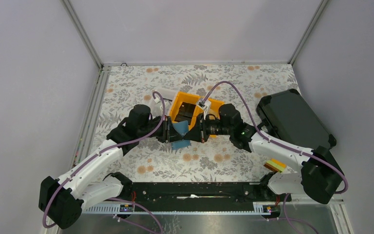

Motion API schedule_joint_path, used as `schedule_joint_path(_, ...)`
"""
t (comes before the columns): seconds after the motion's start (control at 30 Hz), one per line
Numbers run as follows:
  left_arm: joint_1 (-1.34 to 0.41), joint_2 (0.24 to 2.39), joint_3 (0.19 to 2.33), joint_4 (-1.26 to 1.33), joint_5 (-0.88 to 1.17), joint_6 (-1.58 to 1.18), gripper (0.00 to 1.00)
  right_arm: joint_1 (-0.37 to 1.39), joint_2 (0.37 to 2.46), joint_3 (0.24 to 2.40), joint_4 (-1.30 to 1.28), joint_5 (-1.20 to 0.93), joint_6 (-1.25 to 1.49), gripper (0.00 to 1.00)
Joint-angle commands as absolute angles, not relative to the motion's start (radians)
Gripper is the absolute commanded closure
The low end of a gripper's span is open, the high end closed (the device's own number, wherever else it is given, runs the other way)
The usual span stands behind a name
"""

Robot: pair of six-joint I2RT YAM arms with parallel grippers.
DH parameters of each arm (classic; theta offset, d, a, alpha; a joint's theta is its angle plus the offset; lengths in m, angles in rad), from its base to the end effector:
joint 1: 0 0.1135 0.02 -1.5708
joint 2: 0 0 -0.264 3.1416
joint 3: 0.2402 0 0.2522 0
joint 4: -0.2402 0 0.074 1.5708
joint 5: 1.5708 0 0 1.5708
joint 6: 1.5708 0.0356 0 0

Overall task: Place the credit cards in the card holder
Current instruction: Close the card holder at the center of the board.

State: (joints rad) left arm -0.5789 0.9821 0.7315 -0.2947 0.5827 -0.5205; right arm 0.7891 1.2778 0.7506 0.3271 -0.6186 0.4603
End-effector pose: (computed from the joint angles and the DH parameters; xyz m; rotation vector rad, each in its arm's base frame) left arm 0.1686 -0.1336 0.2766 0.4453 2.2374 -1.2368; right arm 0.1872 0.2179 0.2744 -0.8045 1.8018 1.4077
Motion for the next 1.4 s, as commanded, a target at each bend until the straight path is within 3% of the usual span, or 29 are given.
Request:
schedule_joint_path(0.0, -0.592, 0.976, 0.765, -0.215, 0.655, -0.523, 0.85, 0.805, 1.258, 0.77, 0.422, -0.626, 0.441, 1.0)
schedule_joint_path(0.1, -0.592, 0.973, 0.765, -0.205, 0.68, -0.522, 0.8, 0.804, 1.25, 0.76, 0.409, -0.635, 0.433, 1.0)
schedule_joint_path(0.23, -0.592, 0.965, 0.769, -0.204, 0.699, -0.515, 0.82, 0.804, 1.221, 0.762, 0.342, -0.64, 0.382, 1.0)
schedule_joint_path(0.33, -0.592, 0.964, 0.771, -0.205, 0.72, -0.514, 0.74, 0.802, 1.197, 0.761, 0.311, -0.64, 0.354, 1.0)
schedule_joint_path(0.43, -0.594, 0.952, 0.77, -0.206, 0.72, -0.507, 0.72, 0.797, 1.195, 0.762, 0.289, -0.622, 0.355, 1.0)
schedule_joint_path(0.5, -0.593, 0.943, 0.769, -0.202, 0.725, -0.5, 0.77, 0.792, 1.193, 0.757, 0.293, -0.618, 0.373, 1.0)
schedule_joint_path(0.6, -0.594, 0.942, 0.766, -0.202, 0.725, -0.5, 1.0, 0.781, 1.19, 0.75, 0.317, -0.644, 0.411, 1.0)
schedule_joint_path(0.63, -0.594, 0.943, 0.765, -0.202, 0.722, -0.5, 1.0, 0.773, 1.19, 0.755, 0.316, -0.658, 0.424, 0.89)
schedule_joint_path(0.7, -0.594, 0.94, 0.765, -0.202, 0.719, -0.496, 1.0, 0.746, 1.173, 0.76, 0.324, -0.687, 0.459, 0.55)
schedule_joint_path(0.73, -0.594, 0.934, 0.767, -0.202, 0.715, -0.494, 1.0, 0.729, 1.157, 0.758, 0.33, -0.694, 0.474, 0.43)
schedule_joint_path(0.8, -0.594, 0.921, 0.766, -0.199, 0.711, -0.487, 1.0, 0.684, 1.125, 0.754, 0.339, -0.71, 0.507, 0.3)
schedule_joint_path(0.87, -0.594, 0.907, 0.759, -0.178, 0.729, -0.487, 1.0, 0.637, 1.109, 0.753, 0.35, -0.742, 0.54, 0.24)
schedule_joint_path(1.17, -0.631, 0.905, 0.747, -0.106, 0.832, -0.502, 1.0, 0.616, 1.206, 0.762, 0.531, -0.978, 0.669, 0.22)
schedule_joint_path(1.37, -0.641, 0.921, 0.75, -0.107, 0.831, -0.501, 1.0, 0.646, 1.248, 0.777, 0.562, -1.051, 0.696, 0.36)
